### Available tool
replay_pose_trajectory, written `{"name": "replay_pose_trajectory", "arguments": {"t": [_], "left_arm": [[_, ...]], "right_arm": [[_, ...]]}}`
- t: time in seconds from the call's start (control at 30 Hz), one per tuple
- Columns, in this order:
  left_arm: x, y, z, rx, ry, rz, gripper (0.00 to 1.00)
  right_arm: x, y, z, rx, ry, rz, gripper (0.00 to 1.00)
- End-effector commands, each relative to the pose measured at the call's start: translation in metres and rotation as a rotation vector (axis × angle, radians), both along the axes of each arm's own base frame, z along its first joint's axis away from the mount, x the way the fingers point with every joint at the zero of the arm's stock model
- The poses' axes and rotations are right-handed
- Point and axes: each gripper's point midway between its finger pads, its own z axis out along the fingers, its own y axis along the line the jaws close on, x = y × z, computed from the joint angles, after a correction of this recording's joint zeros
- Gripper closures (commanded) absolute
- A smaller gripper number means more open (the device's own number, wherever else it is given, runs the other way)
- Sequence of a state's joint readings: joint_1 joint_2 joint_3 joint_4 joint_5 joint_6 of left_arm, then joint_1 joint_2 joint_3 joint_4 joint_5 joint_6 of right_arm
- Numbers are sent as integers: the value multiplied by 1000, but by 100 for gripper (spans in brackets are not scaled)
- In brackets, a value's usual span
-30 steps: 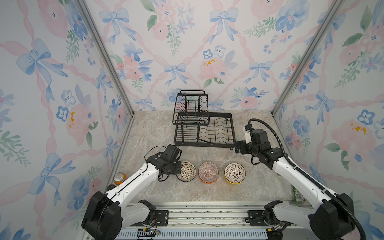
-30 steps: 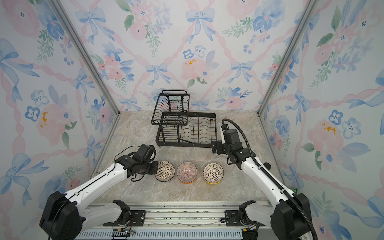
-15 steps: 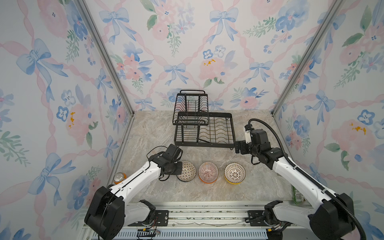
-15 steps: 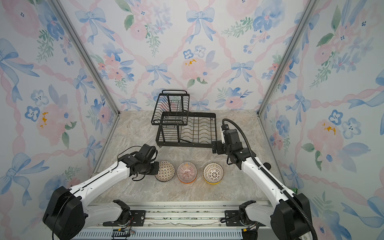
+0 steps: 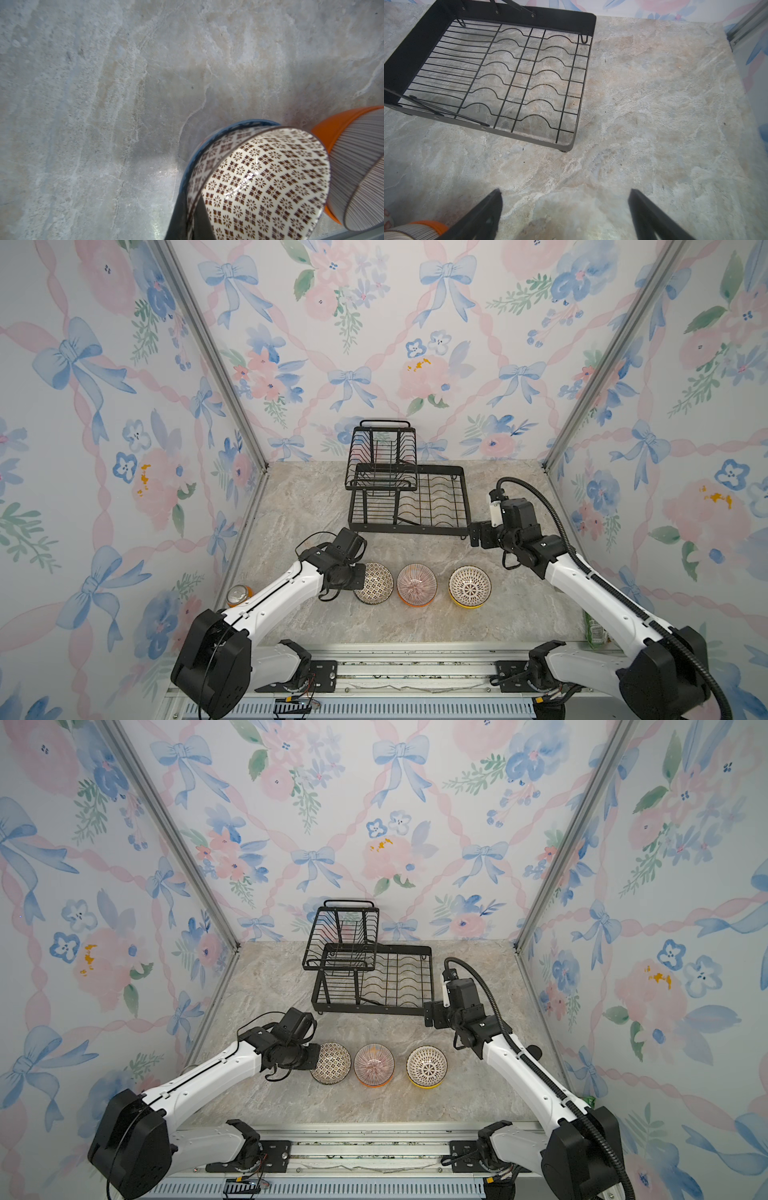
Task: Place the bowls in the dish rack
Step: 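Close the left gripper on the bowl rim and lift it up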
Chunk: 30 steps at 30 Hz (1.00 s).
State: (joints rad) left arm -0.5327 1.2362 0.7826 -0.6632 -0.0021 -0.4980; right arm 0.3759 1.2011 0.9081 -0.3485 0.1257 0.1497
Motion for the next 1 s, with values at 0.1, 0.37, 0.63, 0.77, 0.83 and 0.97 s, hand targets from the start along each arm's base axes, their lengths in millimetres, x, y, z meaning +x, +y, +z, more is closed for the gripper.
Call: {"name": "replay_pose_trajectory", "arguments": {"t": [0.1, 0.37, 0.63, 0.77, 0.83, 0.97], "left_arm": [[9, -8, 28, -24, -60, -27, 100], [12, -6, 46, -10, -90, -38, 100], [17, -2, 78, 2, -179, -51, 100], [22, -1, 102, -19, -253, -33, 100], [25, -2, 110, -24, -281, -25, 100], [34, -7, 135, -15, -367, -12, 100]], "right_arm": [[-7, 6, -8, 5, 33, 29, 3], [-9, 9, -4, 19, 31, 46, 3], [-11, 20, 8, 56, 28, 98, 3], [-13, 31, 20, 97, 23, 153, 3], [-14, 36, 28, 117, 17, 178, 3], [-17, 47, 44, 154, 9, 224, 3]]}}
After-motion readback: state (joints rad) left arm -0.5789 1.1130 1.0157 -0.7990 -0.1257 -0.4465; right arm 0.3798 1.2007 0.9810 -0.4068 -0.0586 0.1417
